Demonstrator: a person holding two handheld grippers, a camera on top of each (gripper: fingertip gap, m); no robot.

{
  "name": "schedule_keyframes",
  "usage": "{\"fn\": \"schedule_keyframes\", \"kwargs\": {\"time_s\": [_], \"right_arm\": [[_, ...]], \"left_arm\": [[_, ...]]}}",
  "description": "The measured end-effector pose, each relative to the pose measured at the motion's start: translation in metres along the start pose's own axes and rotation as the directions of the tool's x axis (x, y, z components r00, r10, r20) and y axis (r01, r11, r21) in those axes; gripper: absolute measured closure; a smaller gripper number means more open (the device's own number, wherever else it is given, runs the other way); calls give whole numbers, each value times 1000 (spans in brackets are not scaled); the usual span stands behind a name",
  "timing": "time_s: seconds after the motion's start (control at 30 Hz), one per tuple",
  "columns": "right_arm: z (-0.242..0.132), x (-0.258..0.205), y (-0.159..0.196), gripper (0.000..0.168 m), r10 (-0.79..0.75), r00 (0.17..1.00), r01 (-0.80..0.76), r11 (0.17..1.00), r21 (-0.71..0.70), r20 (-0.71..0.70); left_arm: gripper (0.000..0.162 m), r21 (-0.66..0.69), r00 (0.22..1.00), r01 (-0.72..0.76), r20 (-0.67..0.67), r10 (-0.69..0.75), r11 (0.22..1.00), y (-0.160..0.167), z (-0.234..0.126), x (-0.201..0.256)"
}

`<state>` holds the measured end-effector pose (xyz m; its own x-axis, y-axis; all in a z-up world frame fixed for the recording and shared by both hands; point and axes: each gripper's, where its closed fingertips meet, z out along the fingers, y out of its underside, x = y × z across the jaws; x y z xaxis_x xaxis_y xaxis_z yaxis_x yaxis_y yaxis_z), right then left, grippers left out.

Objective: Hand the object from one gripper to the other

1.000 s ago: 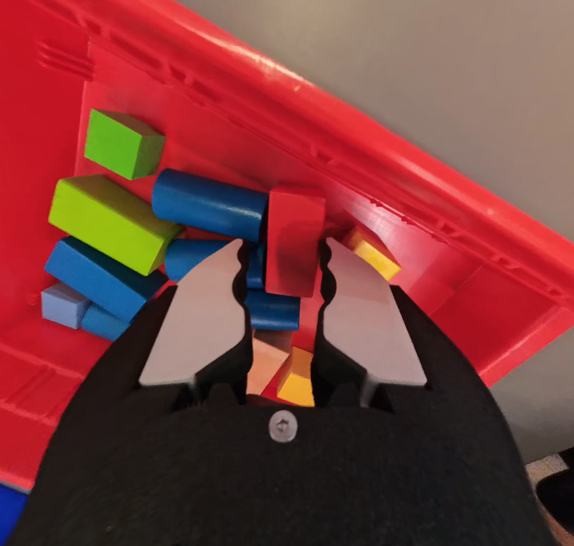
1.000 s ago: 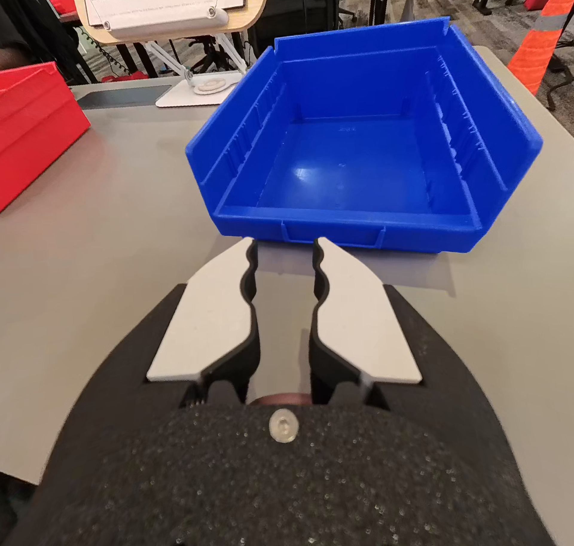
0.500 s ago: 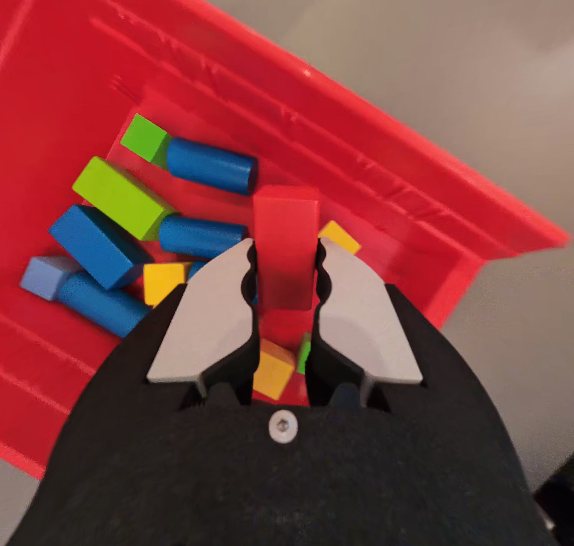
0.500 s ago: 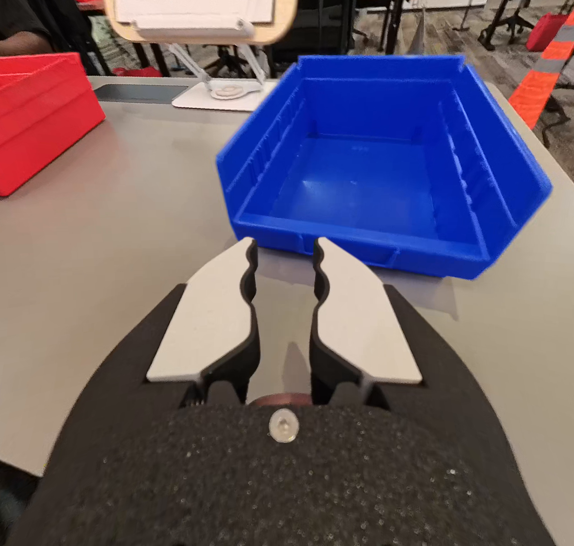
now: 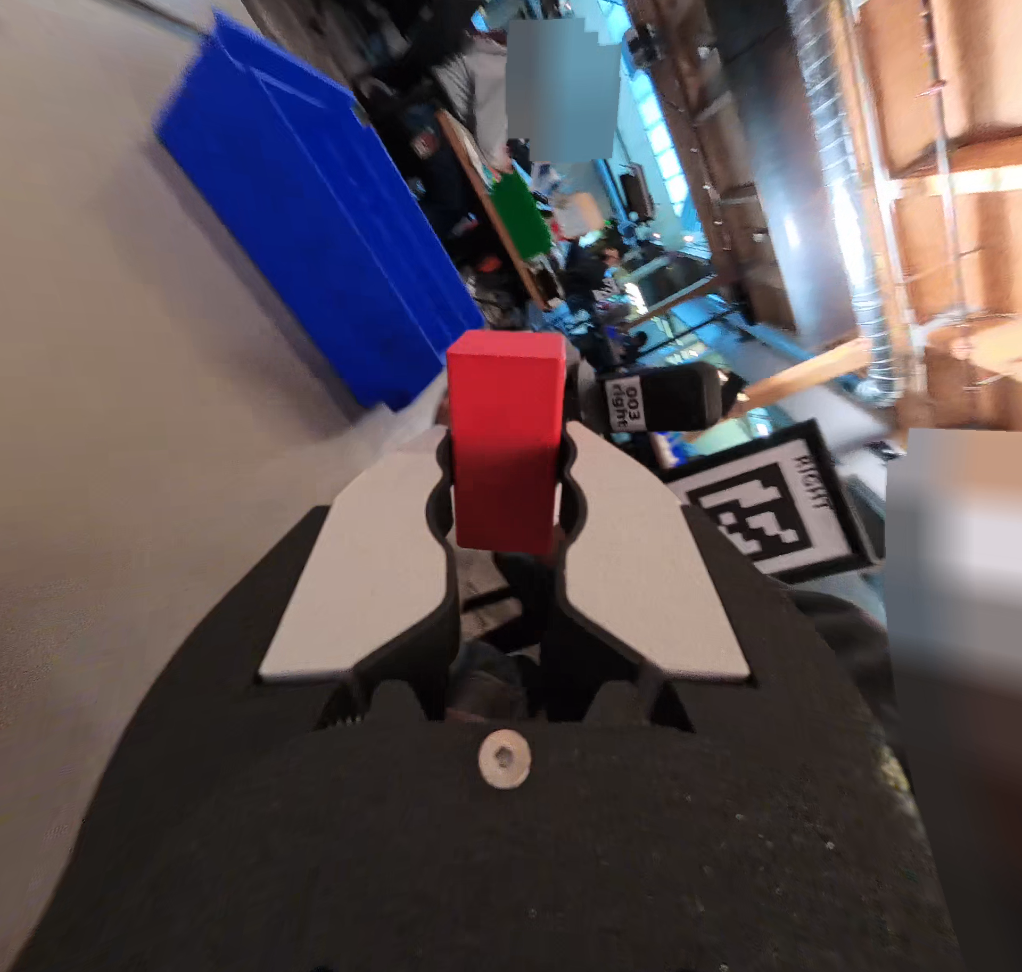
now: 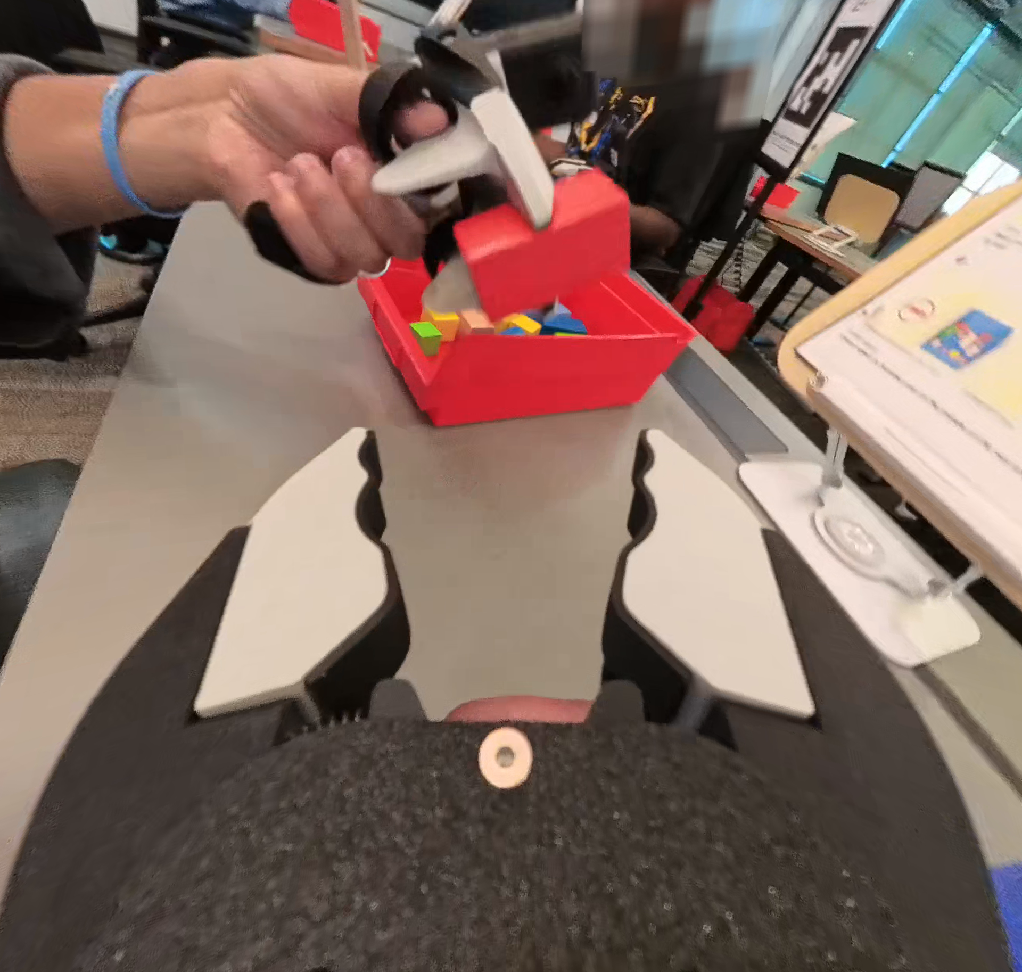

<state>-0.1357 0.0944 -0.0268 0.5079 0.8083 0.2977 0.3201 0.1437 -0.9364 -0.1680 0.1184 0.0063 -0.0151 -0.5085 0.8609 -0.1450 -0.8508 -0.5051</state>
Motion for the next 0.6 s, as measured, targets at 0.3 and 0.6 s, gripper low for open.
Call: {"fn": "schedule_keyframes", "kwargs": {"time_s": [0.3,0.6], "right_arm": [[16,-1,-10,95,-182,983,182,983,8,-3],[-57,65,1,95,4,965,-31,995,-98,-263]], "left_arm": [[127,-81,962,173,-198,-186,982,40,48,4],[117,32,999,-20,30,19,999,107,-2,-27]]}}
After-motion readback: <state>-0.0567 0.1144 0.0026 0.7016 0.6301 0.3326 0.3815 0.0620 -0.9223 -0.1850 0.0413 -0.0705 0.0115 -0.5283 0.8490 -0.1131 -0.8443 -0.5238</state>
